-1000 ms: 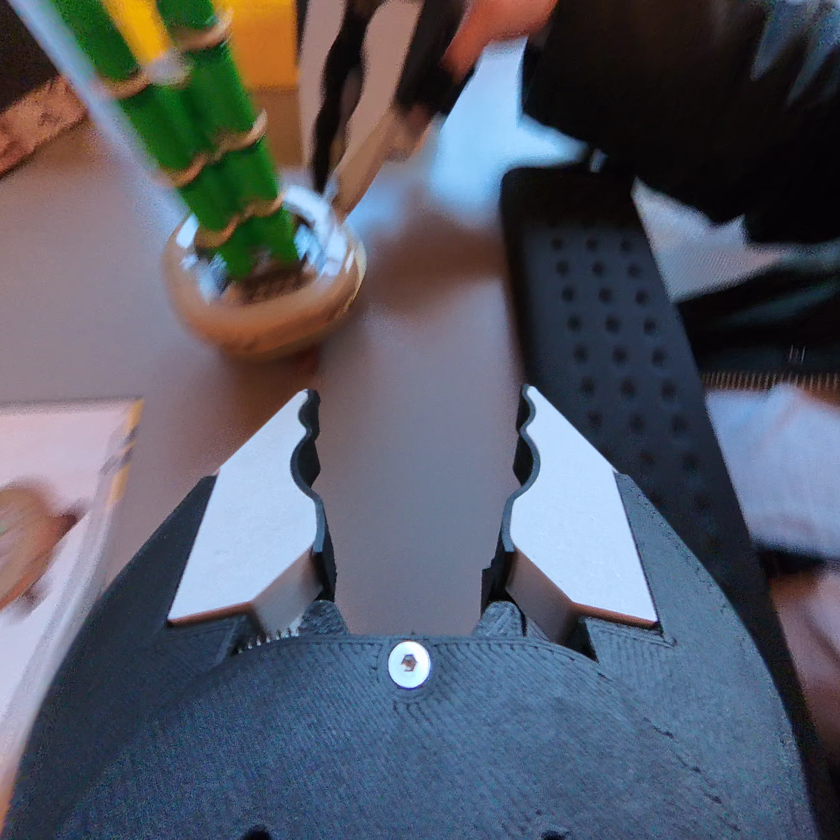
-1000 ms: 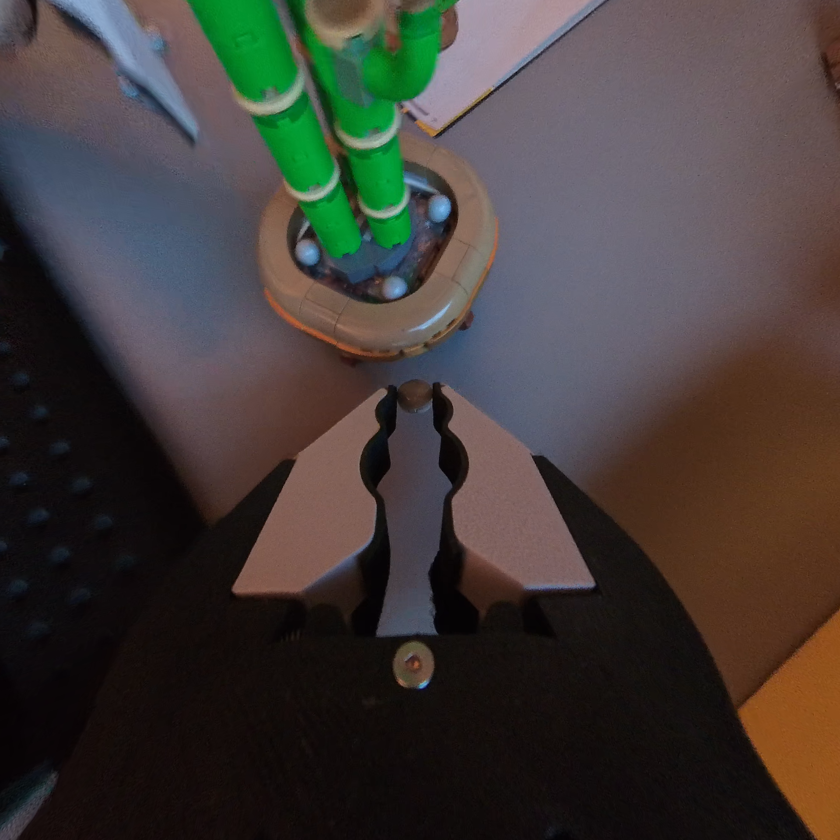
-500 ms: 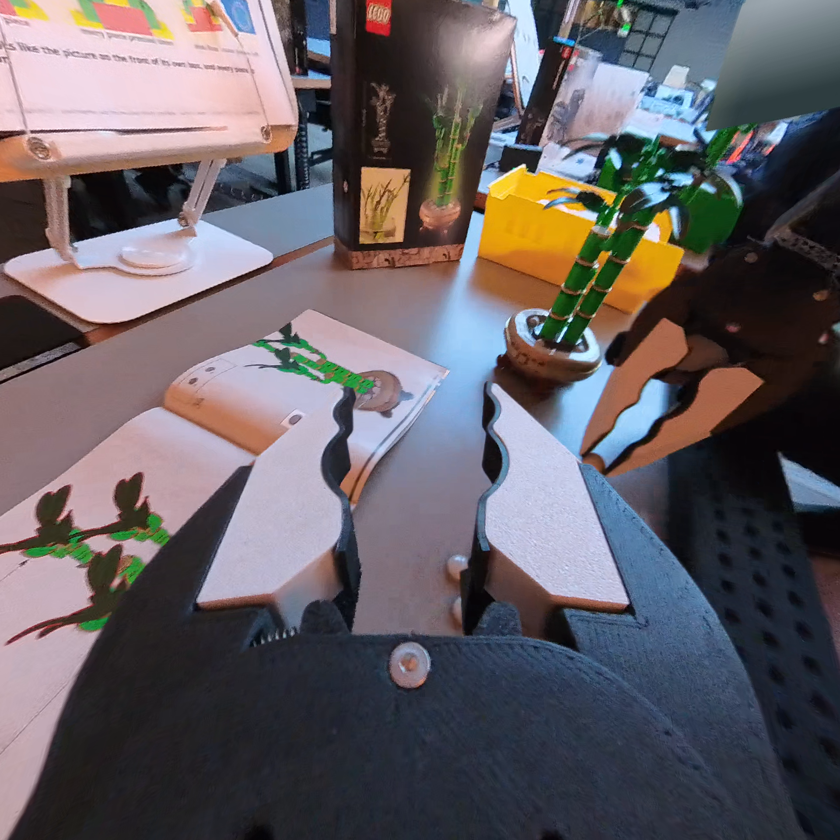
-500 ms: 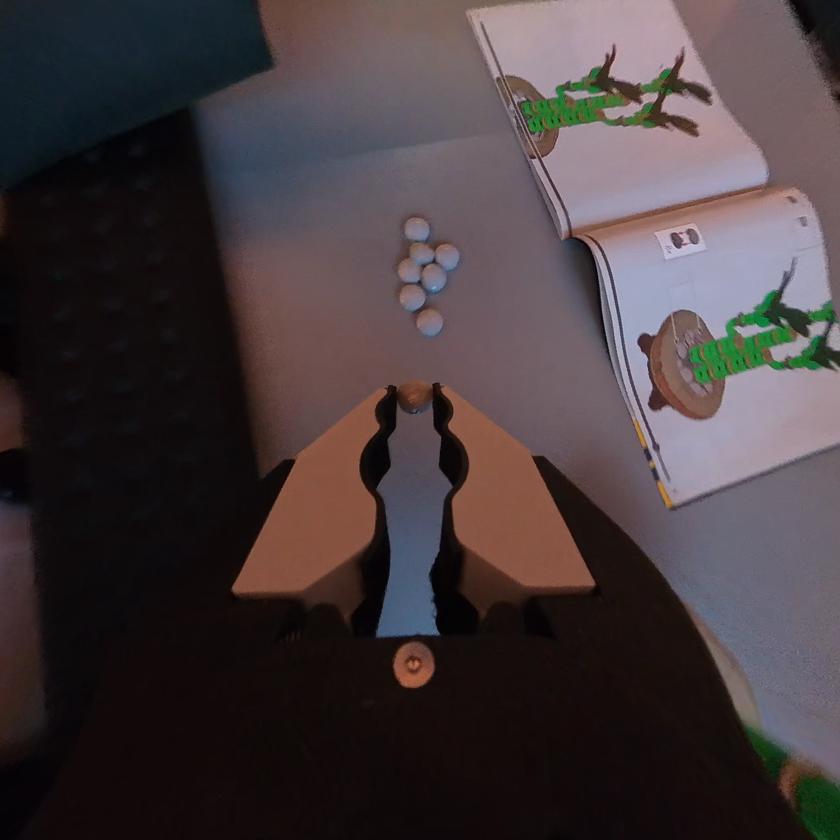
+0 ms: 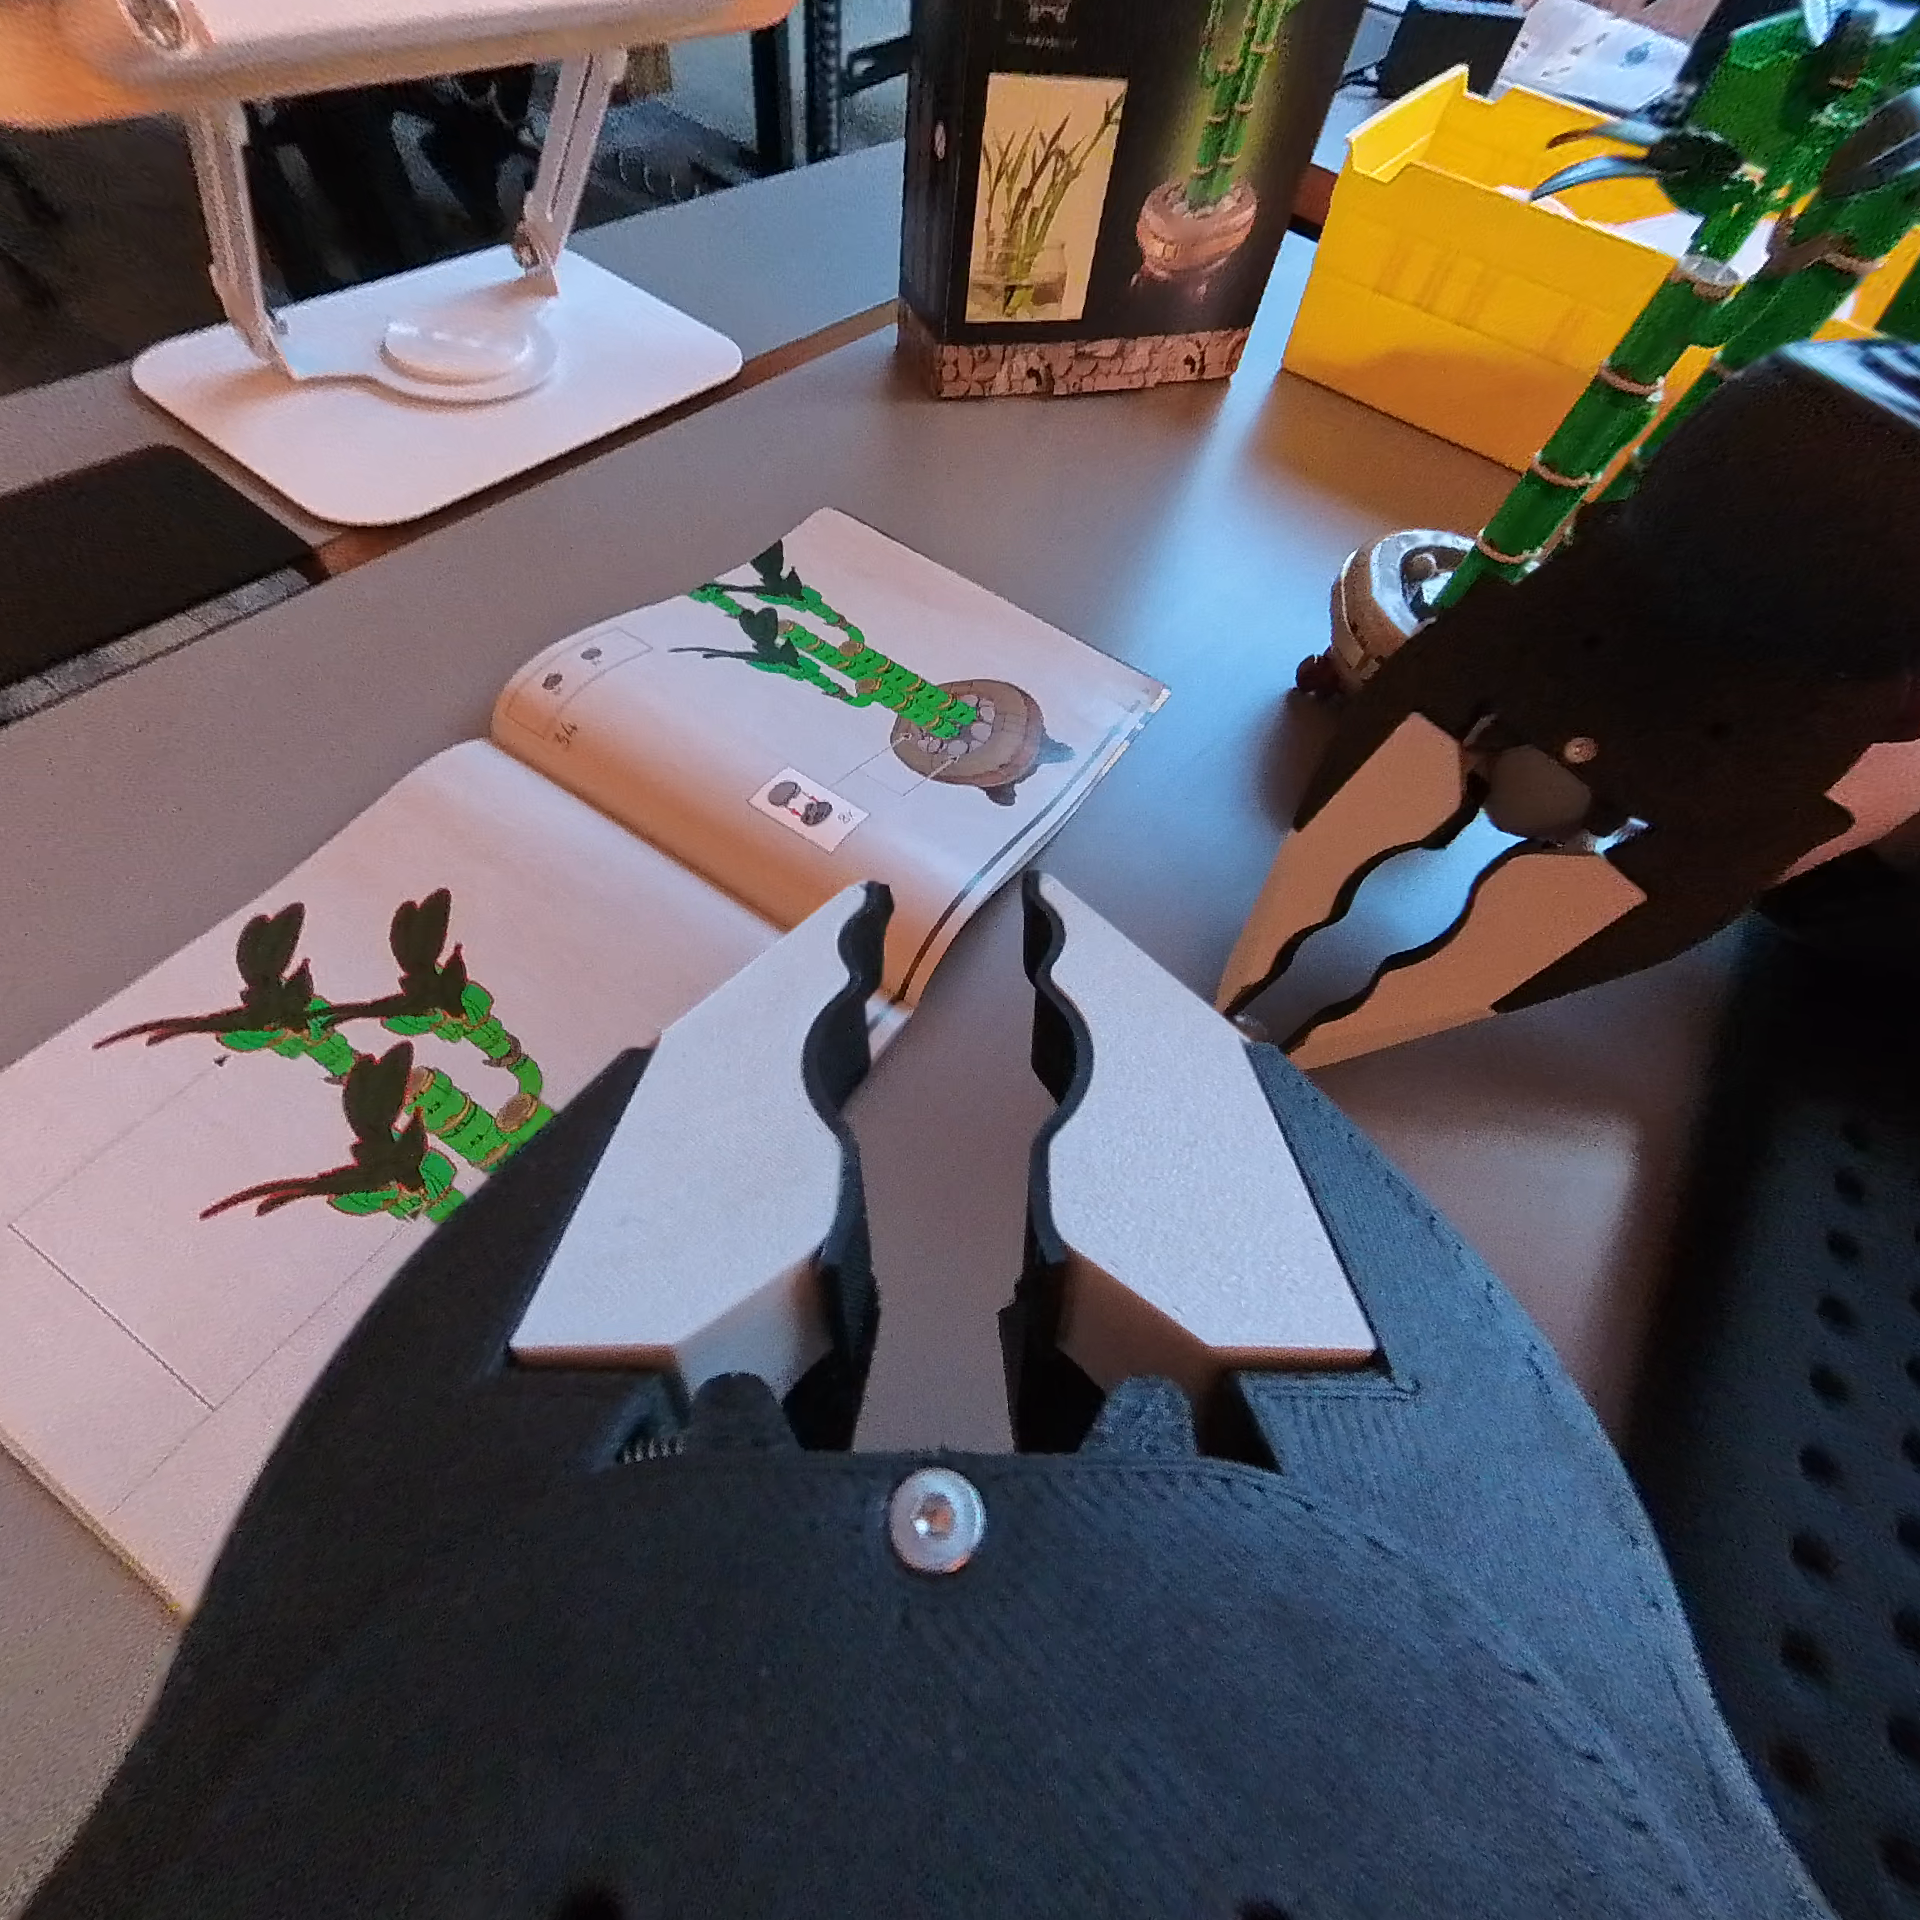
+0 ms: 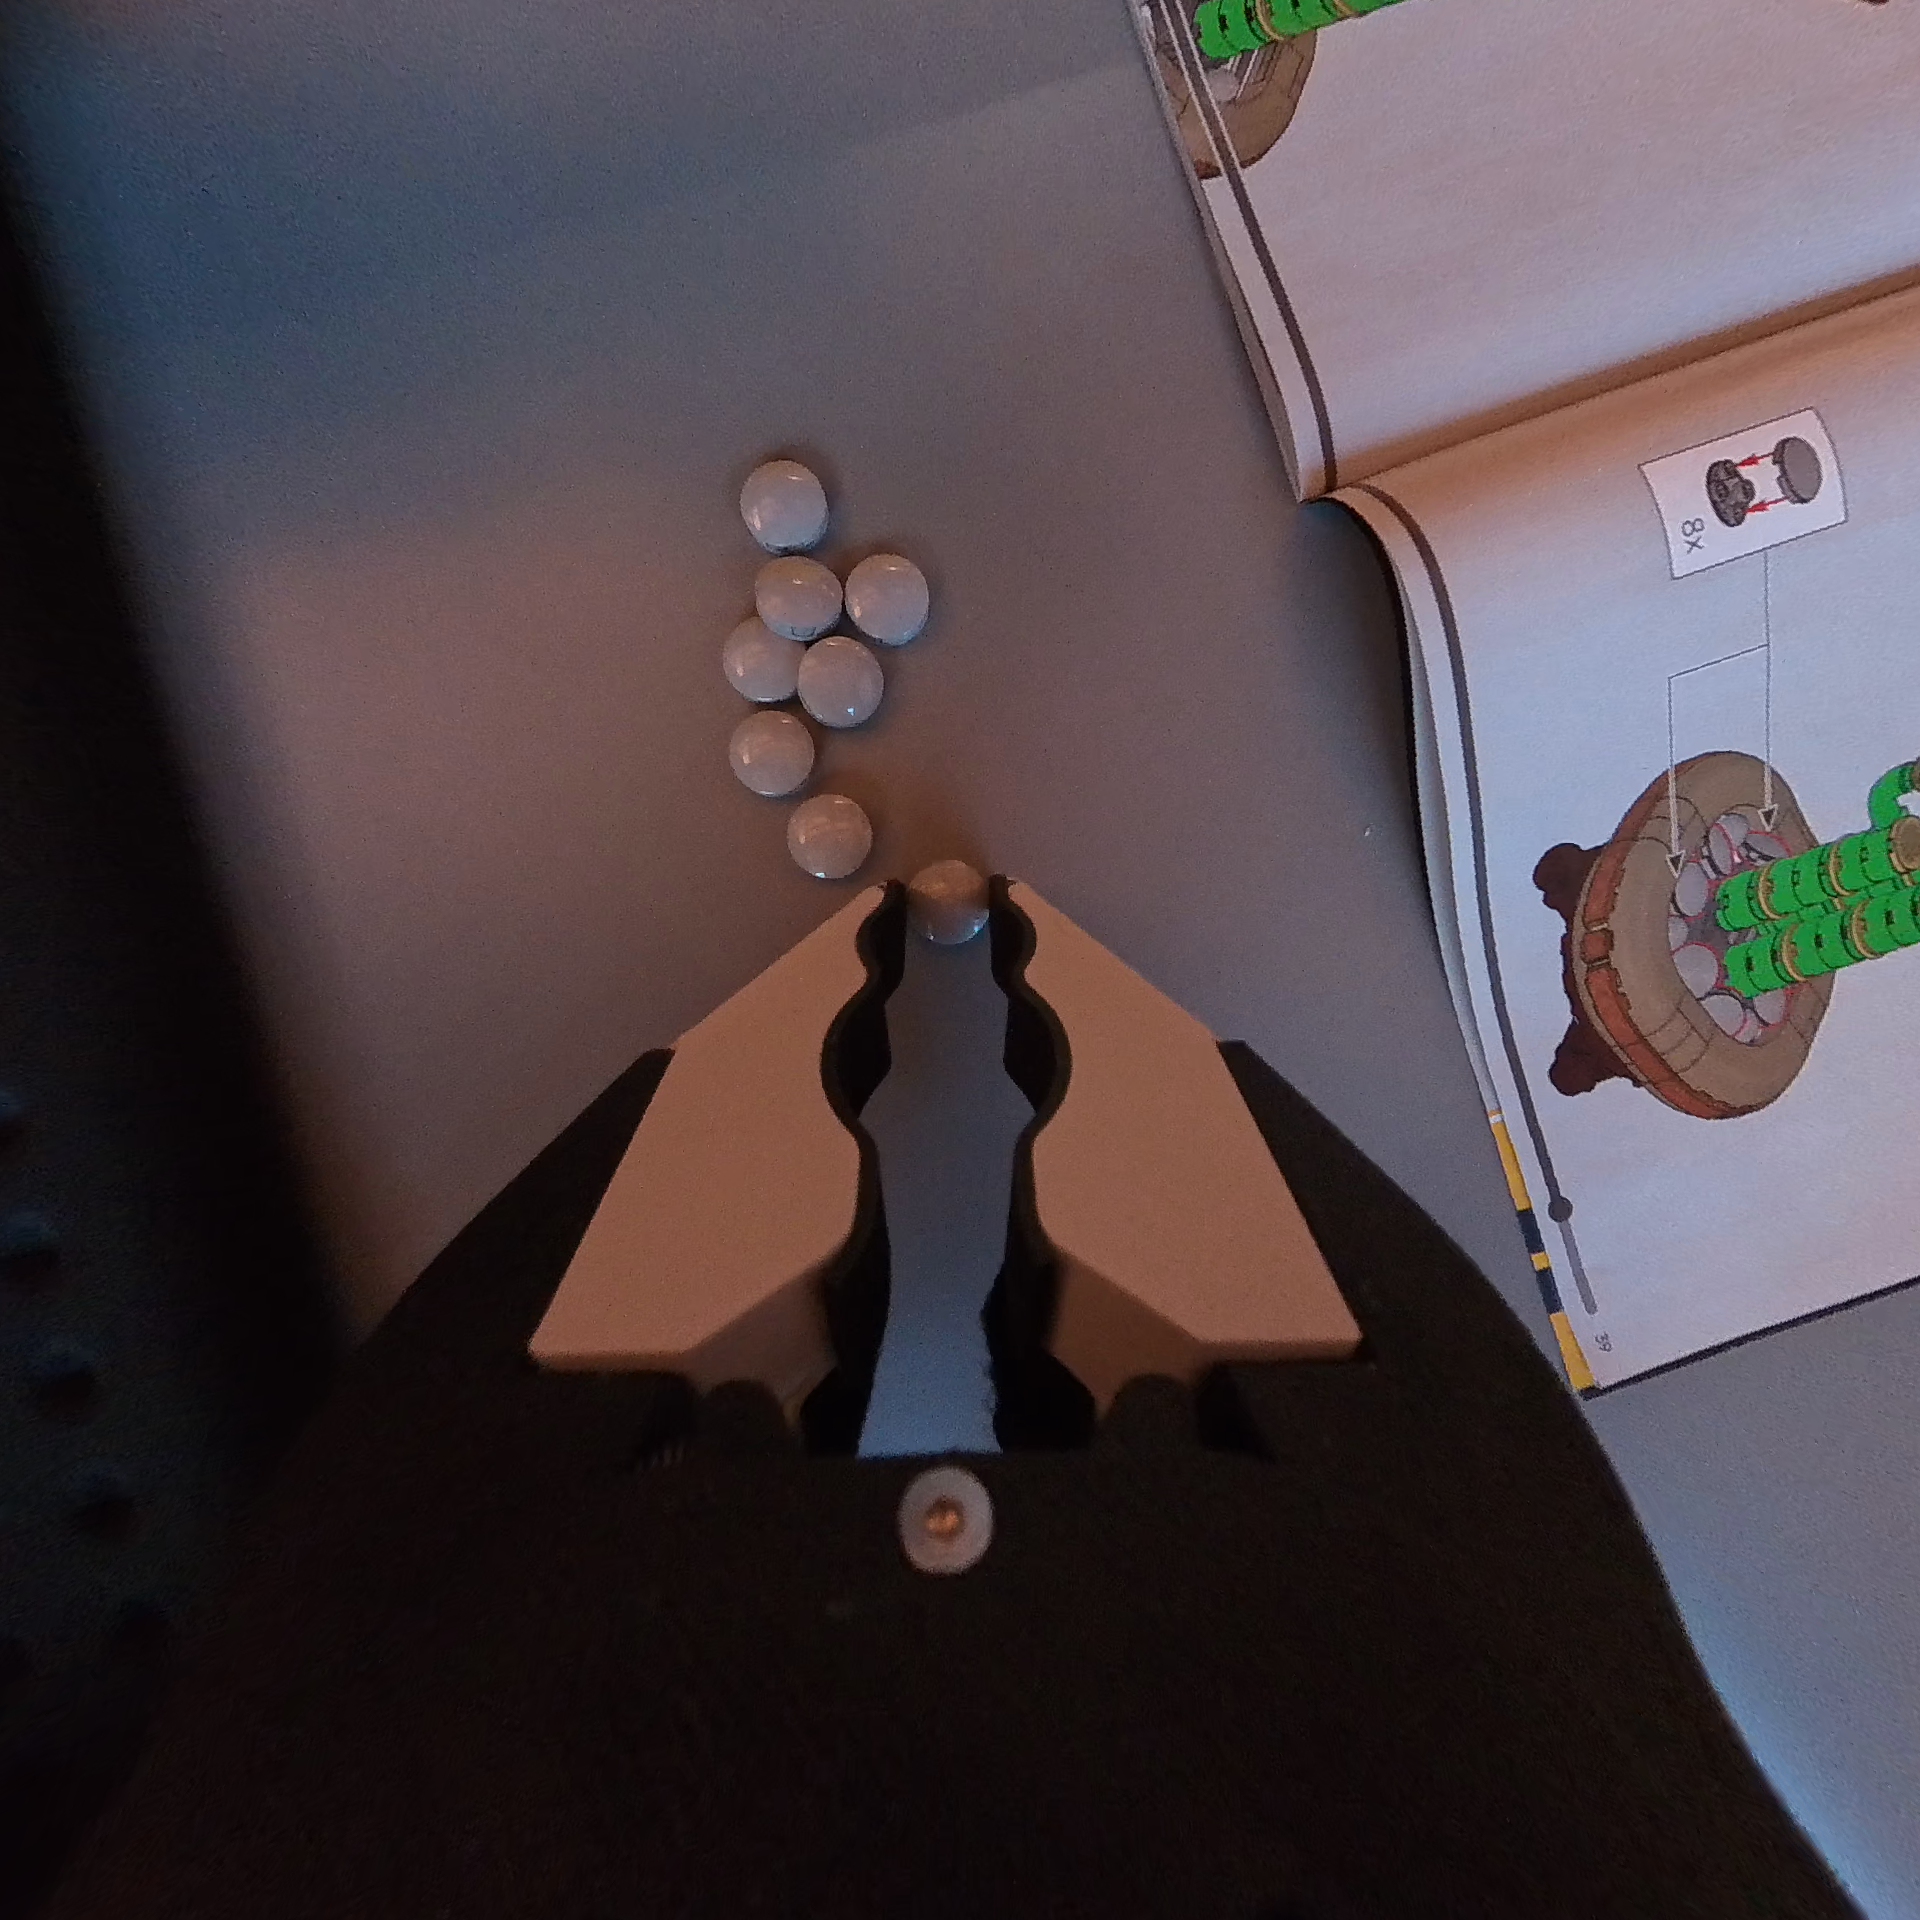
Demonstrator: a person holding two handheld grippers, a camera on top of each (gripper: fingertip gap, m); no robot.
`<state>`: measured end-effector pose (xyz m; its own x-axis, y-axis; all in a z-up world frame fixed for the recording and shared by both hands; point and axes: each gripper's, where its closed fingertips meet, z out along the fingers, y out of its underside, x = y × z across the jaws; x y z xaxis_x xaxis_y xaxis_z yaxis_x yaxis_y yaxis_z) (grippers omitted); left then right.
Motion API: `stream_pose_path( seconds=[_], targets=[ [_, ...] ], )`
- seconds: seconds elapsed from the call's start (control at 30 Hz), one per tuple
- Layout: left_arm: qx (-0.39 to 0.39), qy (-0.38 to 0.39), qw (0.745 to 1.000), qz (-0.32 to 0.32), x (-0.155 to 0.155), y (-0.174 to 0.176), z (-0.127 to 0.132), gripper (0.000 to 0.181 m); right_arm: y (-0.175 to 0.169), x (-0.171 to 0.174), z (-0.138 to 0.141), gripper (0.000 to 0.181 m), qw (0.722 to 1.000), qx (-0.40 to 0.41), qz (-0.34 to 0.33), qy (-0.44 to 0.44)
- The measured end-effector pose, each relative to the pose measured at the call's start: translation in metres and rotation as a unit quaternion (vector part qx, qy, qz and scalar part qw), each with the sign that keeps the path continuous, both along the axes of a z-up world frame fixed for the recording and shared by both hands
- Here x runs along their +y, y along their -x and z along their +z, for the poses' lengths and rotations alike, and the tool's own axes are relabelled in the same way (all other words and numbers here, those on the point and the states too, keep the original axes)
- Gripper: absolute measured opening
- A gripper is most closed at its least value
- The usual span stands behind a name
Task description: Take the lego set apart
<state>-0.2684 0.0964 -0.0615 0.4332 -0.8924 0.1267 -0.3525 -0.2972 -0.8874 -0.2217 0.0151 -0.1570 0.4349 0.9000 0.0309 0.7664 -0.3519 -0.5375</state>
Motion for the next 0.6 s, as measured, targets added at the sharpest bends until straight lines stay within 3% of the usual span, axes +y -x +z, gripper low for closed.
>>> stream_pose_path(
  seconds=[0.13, 0.3, 0.43, 0.6],
  targets=[
    [0.052, 0.03, 0.997, -0.044, -0.015, 0.007, -0.019, 0.019, 0.0, 0.004, 0.0, 0.021, 1.0, 0.004, -0.004, -0.021],
    [0.147, 0.054, 0.977, -0.141, -0.055, 0.021, -0.052, 0.026, -0.008, 0.014, 0.012, 0.026, 0.995, 0.023, -0.027, -0.098],
    [0.19, 0.031, 0.964, -0.185, -0.08, 0.025, -0.063, 0.034, -0.015, 0.028, 0.033, 0.024, 0.983, 0.029, -0.042, -0.175],
    [0.22, 0.0, 0.954, -0.205, -0.087, 0.024, -0.076, 0.036, -0.019, 0.034, 0.035, 0.02, 0.982, 0.053, -0.06, -0.17]
  ],
)
